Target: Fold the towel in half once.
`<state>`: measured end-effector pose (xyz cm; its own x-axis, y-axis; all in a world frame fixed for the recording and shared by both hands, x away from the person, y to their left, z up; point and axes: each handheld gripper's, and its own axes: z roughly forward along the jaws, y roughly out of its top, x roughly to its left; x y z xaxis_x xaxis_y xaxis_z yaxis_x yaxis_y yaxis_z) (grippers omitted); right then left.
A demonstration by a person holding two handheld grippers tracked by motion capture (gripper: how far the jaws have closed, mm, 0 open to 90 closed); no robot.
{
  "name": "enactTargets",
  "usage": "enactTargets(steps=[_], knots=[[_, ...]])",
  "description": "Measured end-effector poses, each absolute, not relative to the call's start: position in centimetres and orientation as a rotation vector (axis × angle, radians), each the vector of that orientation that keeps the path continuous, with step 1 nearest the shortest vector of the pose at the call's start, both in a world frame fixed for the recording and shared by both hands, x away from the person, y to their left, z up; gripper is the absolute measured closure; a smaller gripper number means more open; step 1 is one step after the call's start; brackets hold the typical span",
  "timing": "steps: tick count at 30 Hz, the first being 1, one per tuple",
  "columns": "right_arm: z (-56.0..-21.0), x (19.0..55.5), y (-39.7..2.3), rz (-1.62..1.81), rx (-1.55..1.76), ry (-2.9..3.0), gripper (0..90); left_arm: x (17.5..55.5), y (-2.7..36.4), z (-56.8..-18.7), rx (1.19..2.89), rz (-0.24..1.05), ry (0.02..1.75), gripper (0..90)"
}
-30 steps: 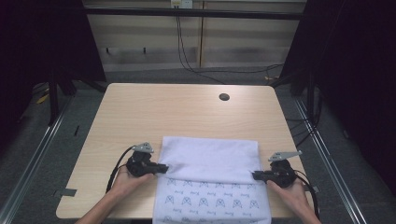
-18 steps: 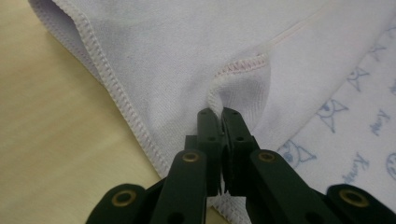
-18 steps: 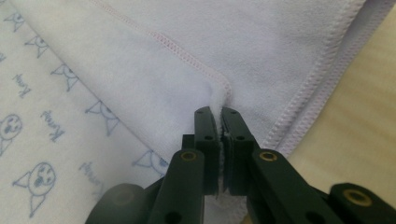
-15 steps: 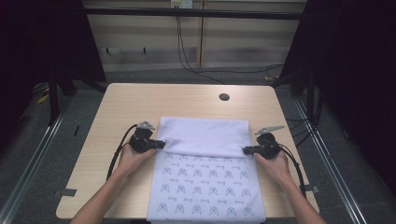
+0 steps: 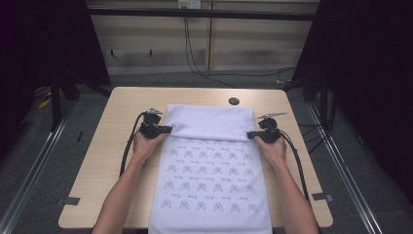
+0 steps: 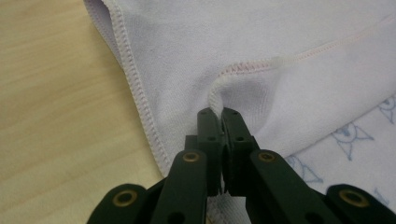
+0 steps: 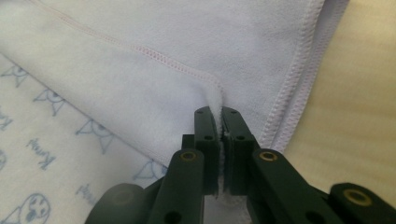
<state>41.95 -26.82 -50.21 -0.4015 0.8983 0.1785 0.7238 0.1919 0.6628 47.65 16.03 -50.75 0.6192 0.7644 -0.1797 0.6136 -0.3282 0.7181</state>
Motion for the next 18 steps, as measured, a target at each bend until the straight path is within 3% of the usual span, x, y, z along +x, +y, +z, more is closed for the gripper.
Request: enactTargets(steps=[6, 8, 10, 18], knots=[[-50.4, 43.0, -26.9, 1.033, 1.575, 2.166, 87.1, 47.4, 16.8, -51.0, 1.982, 0.175, 1.120, 87.6], [-49.9, 42.7, -27.5, 1.076, 1.557, 2.178, 87.1, 46.8, 17.0, -49.9, 2.034, 0.208, 1.095, 87.6], [-49.2, 42.5, -28.2, 1.147, 1.536, 2.174, 87.1, 46.2, 17.9, -48.1, 1.977, 0.196, 1.052, 87.6], [-41.3, 39.8, -30.3, 1.413, 1.308, 2.046, 85.9, 42.2, 19.2, -40.9, 1.945, 0.223, 0.873, 87.5]])
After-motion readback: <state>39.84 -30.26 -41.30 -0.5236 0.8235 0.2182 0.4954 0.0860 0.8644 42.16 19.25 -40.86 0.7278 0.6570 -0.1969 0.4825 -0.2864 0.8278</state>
